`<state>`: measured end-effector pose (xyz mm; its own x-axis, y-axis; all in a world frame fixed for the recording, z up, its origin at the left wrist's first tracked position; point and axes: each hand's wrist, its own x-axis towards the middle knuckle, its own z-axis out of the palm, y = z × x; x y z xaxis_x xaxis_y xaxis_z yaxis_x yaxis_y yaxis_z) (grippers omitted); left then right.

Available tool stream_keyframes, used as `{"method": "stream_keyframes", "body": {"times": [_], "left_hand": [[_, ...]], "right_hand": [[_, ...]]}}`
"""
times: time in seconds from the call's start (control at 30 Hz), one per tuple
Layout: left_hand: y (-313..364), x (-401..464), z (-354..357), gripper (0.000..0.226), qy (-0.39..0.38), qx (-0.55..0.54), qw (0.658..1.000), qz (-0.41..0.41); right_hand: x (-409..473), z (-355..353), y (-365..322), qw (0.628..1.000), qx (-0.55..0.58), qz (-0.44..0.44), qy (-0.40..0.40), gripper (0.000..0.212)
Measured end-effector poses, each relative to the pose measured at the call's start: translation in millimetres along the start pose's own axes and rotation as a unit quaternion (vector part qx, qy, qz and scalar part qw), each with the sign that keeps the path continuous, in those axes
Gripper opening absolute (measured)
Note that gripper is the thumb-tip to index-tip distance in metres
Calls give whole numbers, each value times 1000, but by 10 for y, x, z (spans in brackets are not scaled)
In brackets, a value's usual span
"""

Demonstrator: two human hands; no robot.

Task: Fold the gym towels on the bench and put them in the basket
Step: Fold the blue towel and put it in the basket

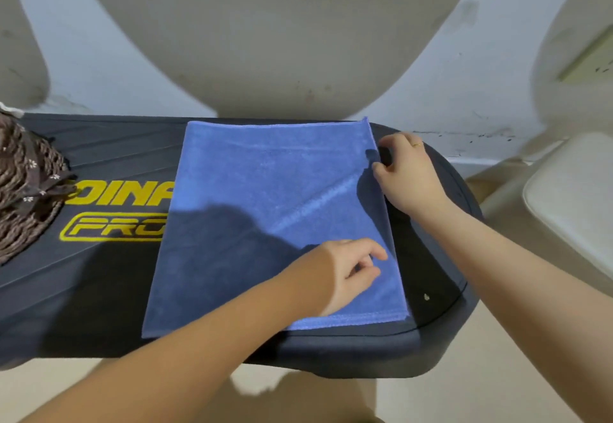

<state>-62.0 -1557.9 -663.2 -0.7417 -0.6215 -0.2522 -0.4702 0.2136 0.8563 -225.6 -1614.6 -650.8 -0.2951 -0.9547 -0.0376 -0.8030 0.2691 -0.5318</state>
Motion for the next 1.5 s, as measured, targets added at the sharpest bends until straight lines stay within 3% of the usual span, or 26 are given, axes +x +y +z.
{"method": "stream_keyframes", "body": {"times": [0.1,0.17,0.33,0.53,0.6,0.7,0.87,0.97,1.1,1.17,1.23,1.33,1.43,1.5], "left_hand": [[-216,-140,3,30,42,136,988,65],[-344,-188,37,41,102,233,960,116],[-476,-389,53,82,77,342,935,60],[-578,-508,84,71,97,461,878,83],[-520,-497,60,62,105,451,882,91],[-498,-519,16,29,119,423,885,153],[-500,-598,25,28,122,443,863,211],[-468,-600,43,26,128,455,852,223],[-434,-549,28,19,101,437,860,245],[-429,-565,-2,9,73,403,879,243],[-400,-619,-54,18,43,318,928,191],[-501,-623,-267,35,99,257,954,120],[-660,-501,-620,39,228,294,927,41],[-791,-428,-781,43,213,337,916,-49]], "right_hand": [[-433,17,31,999,-27,-18,-9,22],[-630,44,58,997,-62,-10,-38,18],[-956,25,89,992,-49,98,-56,23],[-1308,-88,5,960,-53,223,-160,26],[-1381,-86,-19,960,-38,232,-152,22],[-1430,-118,-18,960,-3,249,-125,19],[-1476,-166,-23,954,37,266,-131,22],[-1467,-139,-36,960,-5,247,-132,17],[-1435,-94,-80,947,-150,222,-176,11],[-1426,-101,-171,931,-238,209,-179,4],[-1400,-82,-301,934,-292,154,-135,7],[-1292,72,-515,974,-221,9,-42,19],[-971,331,-682,988,-105,-77,-84,41],[-748,533,-747,979,-106,-124,-122,58]]}}
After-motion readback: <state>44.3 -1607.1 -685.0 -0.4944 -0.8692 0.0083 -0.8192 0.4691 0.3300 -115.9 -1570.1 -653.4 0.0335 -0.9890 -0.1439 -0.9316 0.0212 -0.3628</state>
